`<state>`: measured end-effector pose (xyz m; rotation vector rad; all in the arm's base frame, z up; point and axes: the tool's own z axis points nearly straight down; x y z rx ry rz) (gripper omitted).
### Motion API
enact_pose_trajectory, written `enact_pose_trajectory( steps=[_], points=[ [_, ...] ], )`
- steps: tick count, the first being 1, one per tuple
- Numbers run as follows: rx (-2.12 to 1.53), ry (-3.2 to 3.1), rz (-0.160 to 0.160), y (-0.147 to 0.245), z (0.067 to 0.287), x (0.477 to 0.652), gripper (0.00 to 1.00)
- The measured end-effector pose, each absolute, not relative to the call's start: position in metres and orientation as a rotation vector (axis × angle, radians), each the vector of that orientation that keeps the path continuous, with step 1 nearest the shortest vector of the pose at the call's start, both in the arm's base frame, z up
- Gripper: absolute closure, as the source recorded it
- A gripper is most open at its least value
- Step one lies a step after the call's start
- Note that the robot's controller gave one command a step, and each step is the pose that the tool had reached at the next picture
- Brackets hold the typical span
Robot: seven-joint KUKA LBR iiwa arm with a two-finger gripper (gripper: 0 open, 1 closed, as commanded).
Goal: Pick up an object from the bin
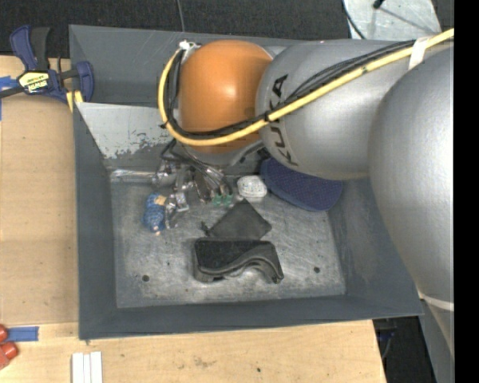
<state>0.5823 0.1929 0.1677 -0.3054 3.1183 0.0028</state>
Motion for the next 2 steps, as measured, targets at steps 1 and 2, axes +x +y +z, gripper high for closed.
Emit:
enact_pose_trajectory(
  steps=[1, 2],
  points=[
    [-0.879, 3.016, 0.0, 0.203, 0.15, 0.571, 1.0],
    [-0.834, 3.015, 0.001, 0.209, 0.269, 0.58, 1.0]
  ],
)
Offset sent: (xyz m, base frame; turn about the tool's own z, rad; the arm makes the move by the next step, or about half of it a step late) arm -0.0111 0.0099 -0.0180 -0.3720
